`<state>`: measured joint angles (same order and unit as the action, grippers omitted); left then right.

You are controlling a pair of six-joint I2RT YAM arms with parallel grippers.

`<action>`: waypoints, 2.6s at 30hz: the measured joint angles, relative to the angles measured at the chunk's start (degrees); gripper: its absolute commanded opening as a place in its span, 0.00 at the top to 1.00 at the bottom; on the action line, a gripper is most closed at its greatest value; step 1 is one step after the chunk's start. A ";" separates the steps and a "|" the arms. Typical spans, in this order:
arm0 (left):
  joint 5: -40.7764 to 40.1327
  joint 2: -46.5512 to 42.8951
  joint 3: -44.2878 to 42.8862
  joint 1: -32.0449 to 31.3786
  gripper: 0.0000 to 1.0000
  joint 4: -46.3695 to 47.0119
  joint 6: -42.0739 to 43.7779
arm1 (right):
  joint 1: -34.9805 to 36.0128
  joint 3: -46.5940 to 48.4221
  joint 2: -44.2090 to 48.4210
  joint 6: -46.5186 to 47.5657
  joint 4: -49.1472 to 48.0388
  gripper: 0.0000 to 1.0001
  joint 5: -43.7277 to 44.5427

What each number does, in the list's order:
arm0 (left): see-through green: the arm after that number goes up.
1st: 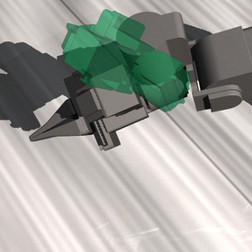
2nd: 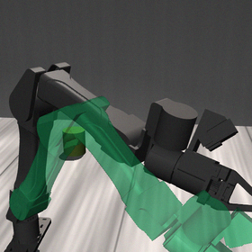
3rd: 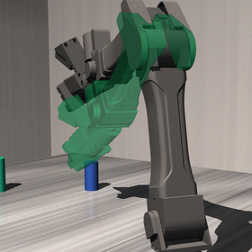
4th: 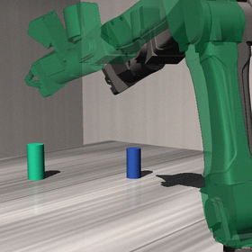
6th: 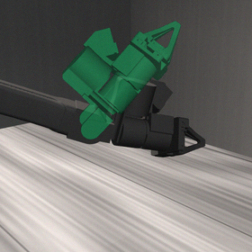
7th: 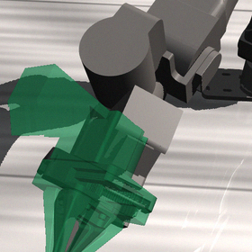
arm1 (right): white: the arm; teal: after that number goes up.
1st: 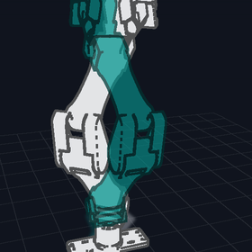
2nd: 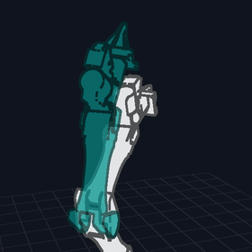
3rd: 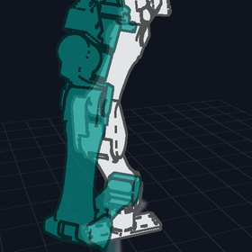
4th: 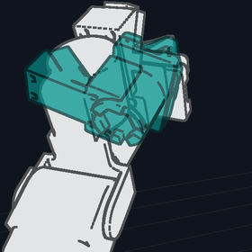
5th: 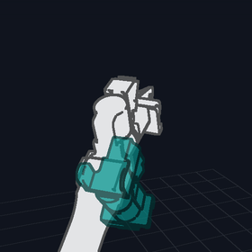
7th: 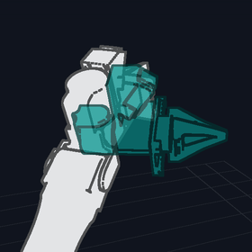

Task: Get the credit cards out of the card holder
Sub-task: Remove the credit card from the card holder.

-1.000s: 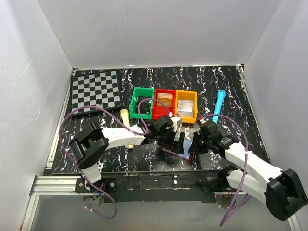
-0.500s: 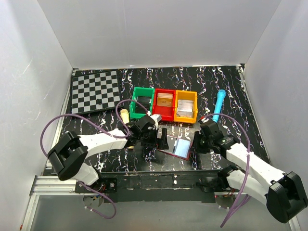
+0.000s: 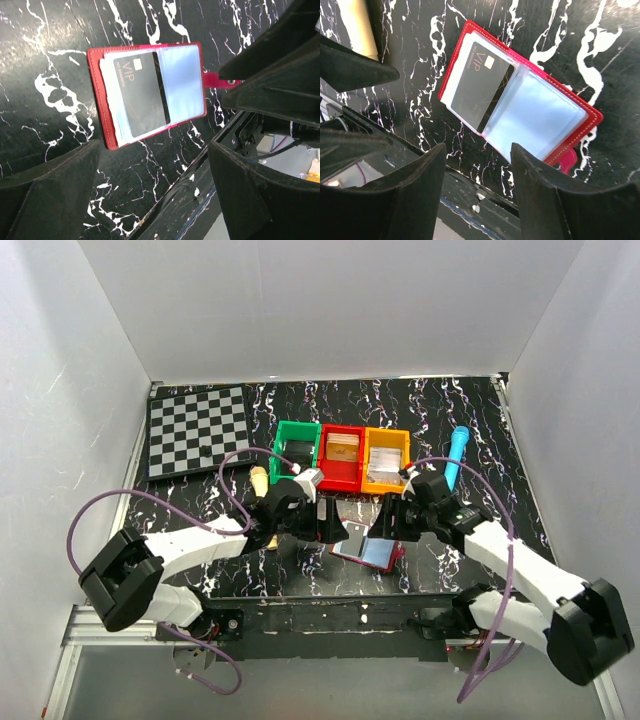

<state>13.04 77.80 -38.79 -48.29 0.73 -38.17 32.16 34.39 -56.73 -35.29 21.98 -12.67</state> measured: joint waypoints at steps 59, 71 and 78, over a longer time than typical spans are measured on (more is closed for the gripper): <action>-5.81 0.26 7.02 3.23 0.13 0.33 -3.87 | 6.21 6.99 -23.65 6.78 -10.86 0.37 -10.67; -0.79 6.71 4.90 3.56 0.23 5.40 -3.04 | 5.44 -2.05 -6.78 1.25 -2.73 0.38 3.96; 3.02 9.07 4.92 3.61 0.40 8.17 -2.80 | 3.63 -3.54 -10.47 -0.59 -0.81 0.38 6.56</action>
<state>16.05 86.87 -33.87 -44.69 8.91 -40.97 35.79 30.85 -67.20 -35.88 21.17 -6.11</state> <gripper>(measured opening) 0.636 0.625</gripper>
